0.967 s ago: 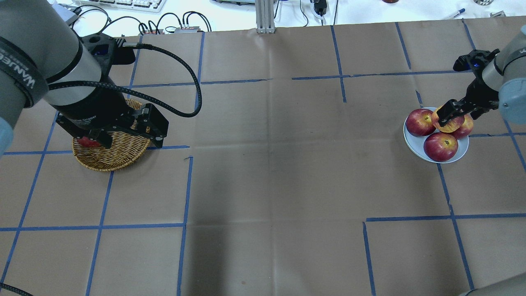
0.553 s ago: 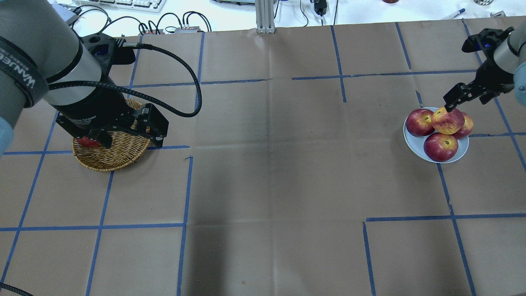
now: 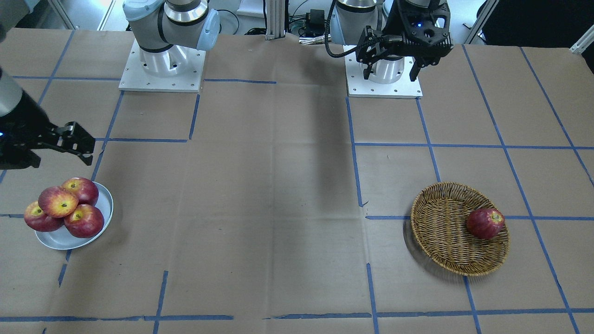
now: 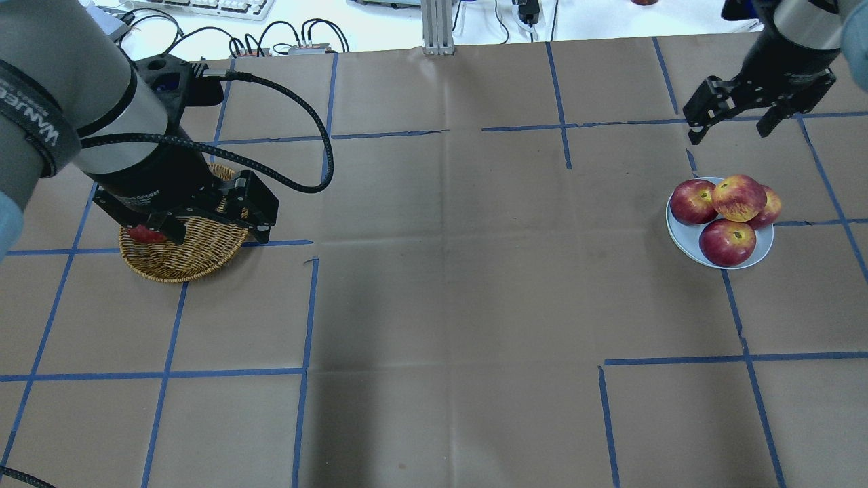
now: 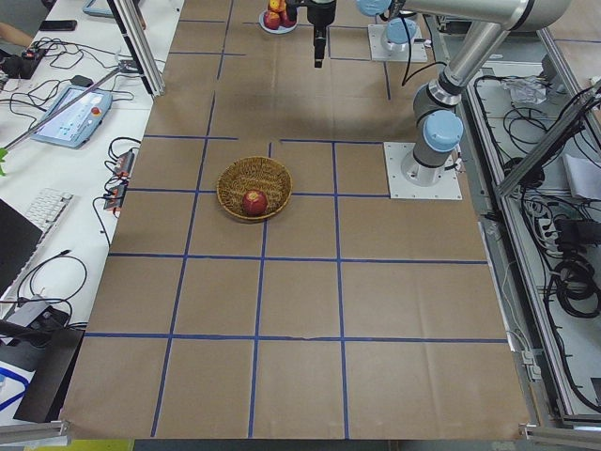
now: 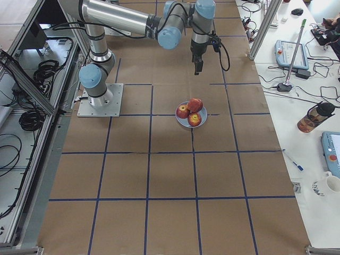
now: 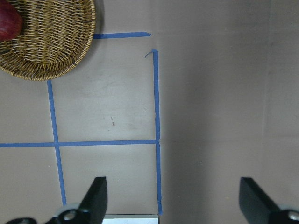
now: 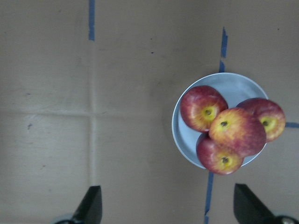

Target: Transfer apple from basket to plate

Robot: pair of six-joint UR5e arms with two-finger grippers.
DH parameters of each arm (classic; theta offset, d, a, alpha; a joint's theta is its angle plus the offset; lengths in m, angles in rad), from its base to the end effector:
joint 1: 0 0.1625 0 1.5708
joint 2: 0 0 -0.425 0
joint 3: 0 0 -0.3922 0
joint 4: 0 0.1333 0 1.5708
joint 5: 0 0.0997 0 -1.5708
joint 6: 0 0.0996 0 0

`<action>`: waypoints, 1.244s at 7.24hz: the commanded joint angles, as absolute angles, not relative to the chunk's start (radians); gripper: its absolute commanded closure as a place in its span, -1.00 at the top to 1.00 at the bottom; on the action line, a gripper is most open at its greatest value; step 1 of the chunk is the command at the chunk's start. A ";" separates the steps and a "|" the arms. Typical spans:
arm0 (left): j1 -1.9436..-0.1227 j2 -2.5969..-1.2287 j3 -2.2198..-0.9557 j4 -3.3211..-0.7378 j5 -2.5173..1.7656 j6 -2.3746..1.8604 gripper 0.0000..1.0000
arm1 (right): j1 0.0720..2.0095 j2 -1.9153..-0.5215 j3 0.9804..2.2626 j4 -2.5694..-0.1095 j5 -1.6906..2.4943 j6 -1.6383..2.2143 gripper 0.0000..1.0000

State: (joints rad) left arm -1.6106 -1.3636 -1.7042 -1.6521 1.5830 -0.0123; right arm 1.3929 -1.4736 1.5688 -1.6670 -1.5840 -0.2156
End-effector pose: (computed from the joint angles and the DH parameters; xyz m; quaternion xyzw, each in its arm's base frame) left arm -0.1480 -0.3971 0.5070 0.0138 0.9999 0.0036 0.0062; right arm 0.0359 -0.5464 0.4487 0.0188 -0.9998 -0.0008 0.0066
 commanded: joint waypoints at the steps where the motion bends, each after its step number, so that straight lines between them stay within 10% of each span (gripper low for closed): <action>1: -1.611 -1.364 -1.704 -1.654 1.583 -0.012 0.98 | 1.570 -1.544 1.574 -1.605 -1.586 0.047 1.00; 9: -1.611 -1.365 -1.704 -1.652 1.583 -0.012 0.98 | 1.554 -1.540 1.577 -1.609 -1.588 0.038 1.00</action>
